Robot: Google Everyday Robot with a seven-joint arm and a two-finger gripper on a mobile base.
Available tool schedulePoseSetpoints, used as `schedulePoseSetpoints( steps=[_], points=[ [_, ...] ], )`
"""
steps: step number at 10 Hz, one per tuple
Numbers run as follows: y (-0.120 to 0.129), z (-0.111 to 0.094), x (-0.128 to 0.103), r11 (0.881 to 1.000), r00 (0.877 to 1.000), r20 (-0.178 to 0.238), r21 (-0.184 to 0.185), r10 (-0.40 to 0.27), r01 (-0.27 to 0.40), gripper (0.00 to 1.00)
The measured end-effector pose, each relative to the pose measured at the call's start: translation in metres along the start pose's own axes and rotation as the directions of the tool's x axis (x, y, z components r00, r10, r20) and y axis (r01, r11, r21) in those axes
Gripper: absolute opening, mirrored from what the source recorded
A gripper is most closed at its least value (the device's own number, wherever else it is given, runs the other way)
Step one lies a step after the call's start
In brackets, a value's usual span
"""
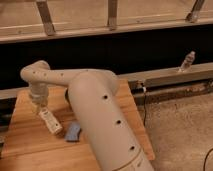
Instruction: Stand the bottle upright
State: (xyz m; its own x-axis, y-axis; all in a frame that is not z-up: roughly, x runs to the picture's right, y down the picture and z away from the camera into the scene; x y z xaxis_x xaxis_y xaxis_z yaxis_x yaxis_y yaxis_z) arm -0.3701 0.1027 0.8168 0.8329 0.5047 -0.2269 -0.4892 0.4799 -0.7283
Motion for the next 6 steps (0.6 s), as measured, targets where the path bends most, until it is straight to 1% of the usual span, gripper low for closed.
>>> schedulePoseSetpoints(
  steps=[2,4,6],
  points=[
    [-0.008,-0.007,0.002,1.0,0.999,0.052,-0.004,0.001,-0.001,0.0],
    [-0.014,-0.01,0.004,1.0,0.994,0.108,-0.018,0.009,-0.007,0.0],
    [-0.022,-0.015,0.006,0.999,0.985,0.174,-0.032,0.02,-0.014,0.0]
  ],
)
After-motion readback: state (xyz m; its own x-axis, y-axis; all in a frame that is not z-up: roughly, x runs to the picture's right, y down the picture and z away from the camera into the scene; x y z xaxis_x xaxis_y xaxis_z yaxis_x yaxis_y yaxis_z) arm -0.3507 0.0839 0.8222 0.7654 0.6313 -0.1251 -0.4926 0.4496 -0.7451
